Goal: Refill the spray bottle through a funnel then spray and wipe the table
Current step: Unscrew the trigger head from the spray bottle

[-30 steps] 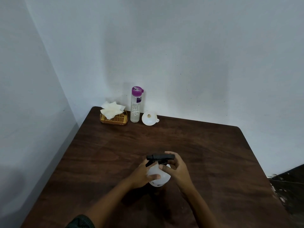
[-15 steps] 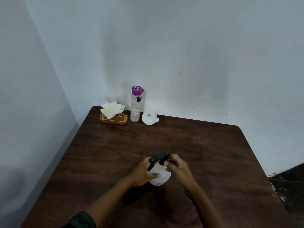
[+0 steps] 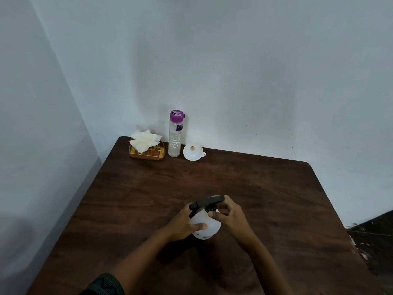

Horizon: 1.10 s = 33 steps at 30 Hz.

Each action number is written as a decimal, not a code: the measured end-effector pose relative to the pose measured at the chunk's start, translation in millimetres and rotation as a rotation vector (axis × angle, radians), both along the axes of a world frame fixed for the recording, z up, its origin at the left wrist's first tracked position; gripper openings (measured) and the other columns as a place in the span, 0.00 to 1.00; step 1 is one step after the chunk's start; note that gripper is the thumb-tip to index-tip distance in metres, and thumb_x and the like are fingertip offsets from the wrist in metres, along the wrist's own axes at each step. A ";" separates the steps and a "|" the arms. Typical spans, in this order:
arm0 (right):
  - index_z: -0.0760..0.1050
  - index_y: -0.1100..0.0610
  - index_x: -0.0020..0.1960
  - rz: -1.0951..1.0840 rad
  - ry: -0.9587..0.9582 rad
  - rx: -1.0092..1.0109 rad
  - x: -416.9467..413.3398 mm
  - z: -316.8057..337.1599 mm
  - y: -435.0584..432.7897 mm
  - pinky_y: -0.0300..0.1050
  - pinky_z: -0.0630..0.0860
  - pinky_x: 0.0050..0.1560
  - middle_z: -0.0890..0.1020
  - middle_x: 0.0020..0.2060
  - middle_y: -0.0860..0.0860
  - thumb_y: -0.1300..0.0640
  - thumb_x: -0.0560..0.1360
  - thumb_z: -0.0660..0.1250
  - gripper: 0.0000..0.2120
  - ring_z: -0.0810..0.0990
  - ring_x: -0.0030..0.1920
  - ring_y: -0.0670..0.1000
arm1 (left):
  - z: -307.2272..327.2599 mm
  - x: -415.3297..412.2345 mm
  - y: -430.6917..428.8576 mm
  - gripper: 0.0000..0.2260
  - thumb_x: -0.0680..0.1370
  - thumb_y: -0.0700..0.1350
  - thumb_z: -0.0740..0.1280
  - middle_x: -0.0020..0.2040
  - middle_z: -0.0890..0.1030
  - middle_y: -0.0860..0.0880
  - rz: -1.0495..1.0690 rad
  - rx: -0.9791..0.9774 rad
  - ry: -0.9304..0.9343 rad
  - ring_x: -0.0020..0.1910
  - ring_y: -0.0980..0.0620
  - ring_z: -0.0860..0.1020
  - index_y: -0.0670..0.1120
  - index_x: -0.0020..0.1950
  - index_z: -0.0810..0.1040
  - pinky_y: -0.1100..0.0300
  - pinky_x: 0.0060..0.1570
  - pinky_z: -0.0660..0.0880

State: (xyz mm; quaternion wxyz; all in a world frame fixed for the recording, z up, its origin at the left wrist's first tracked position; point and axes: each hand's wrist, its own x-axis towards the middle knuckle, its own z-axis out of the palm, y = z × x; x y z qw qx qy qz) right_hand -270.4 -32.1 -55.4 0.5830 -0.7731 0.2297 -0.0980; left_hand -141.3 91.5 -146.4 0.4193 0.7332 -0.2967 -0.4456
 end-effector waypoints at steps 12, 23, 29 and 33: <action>0.73 0.57 0.51 -0.114 -0.026 0.032 4.7 -0.3 8.5 0.39 0.78 0.45 0.81 0.48 0.54 0.65 0.68 0.73 0.15 0.80 0.48 0.50 | 9.9 -4.6 0.9 0.38 0.68 0.58 0.73 0.65 0.69 0.59 -0.031 -0.021 -0.032 0.65 0.57 0.70 0.51 0.73 0.61 0.58 0.63 0.71; 0.75 0.53 0.57 -0.067 -0.003 0.051 -0.5 0.8 6.7 0.32 0.75 0.47 0.81 0.52 0.49 0.66 0.71 0.68 0.17 0.78 0.54 0.45 | 3.9 -2.1 -0.5 0.40 0.64 0.62 0.73 0.66 0.71 0.55 -0.022 -0.028 -0.018 0.65 0.55 0.71 0.51 0.71 0.63 0.58 0.61 0.72; 0.74 0.56 0.52 -0.097 -0.040 -0.016 5.7 1.1 10.3 0.38 0.77 0.43 0.80 0.47 0.50 0.63 0.66 0.74 0.17 0.79 0.46 0.45 | 1.7 -2.1 -1.8 0.34 0.72 0.53 0.72 0.65 0.67 0.58 -0.044 -0.039 -0.052 0.66 0.56 0.69 0.50 0.73 0.61 0.68 0.55 0.69; 0.77 0.58 0.50 -0.116 -0.047 -0.032 4.2 4.6 4.8 0.32 0.75 0.44 0.82 0.46 0.50 0.65 0.66 0.74 0.14 0.80 0.46 0.42 | 5.7 -2.7 -2.4 0.35 0.73 0.50 0.72 0.68 0.63 0.57 -0.042 -0.048 -0.037 0.66 0.58 0.64 0.49 0.74 0.58 0.64 0.61 0.66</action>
